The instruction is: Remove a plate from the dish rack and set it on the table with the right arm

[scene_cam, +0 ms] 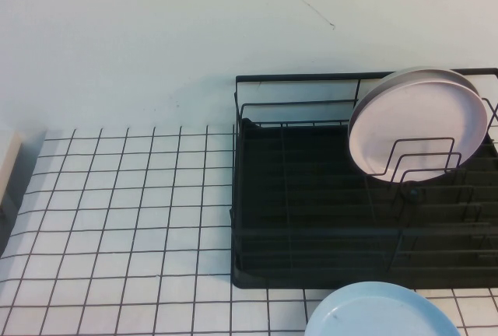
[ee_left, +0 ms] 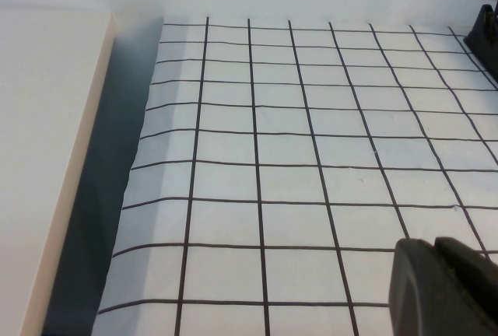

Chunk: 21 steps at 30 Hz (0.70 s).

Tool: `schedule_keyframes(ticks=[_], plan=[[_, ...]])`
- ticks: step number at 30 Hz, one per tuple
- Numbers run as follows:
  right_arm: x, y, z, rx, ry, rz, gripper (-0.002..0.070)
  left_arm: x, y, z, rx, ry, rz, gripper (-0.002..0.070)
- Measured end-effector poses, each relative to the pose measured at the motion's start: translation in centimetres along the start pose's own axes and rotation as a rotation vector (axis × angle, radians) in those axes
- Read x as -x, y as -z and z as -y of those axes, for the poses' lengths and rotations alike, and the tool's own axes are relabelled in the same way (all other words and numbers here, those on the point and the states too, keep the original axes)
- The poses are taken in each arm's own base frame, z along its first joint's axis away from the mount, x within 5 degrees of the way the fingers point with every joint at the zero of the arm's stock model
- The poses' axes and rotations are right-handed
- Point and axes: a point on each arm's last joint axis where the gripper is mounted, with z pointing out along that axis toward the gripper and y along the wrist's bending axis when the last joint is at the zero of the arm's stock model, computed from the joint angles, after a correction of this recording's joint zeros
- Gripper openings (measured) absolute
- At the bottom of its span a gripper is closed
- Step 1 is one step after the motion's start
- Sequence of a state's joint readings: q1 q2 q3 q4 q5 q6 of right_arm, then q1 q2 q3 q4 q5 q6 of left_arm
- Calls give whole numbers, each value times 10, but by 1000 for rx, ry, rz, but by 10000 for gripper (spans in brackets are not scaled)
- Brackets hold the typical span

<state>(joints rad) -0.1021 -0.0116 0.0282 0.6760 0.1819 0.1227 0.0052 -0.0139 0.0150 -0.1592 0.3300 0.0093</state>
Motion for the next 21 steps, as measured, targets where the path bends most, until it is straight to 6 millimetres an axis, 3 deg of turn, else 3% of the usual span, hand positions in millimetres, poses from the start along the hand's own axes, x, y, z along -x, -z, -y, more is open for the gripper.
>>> schedule_keyframes(ticks=[7, 14, 17, 21], plan=[[-2, 0, -1, 13, 136, -16, -2, 0, 0, 0, 0, 0, 0, -3], [-15, 2, -4, 39, 157, -175, -2, 0, 0, 0, 0, 0, 0, -3], [2, 6, -25, 86, 260, -161, -2, 0, 0, 0, 0, 0, 0, -3], [44, 1, -70, 128, 506, -173, -2, 0, 0, 0, 0, 0, 0, -3]])
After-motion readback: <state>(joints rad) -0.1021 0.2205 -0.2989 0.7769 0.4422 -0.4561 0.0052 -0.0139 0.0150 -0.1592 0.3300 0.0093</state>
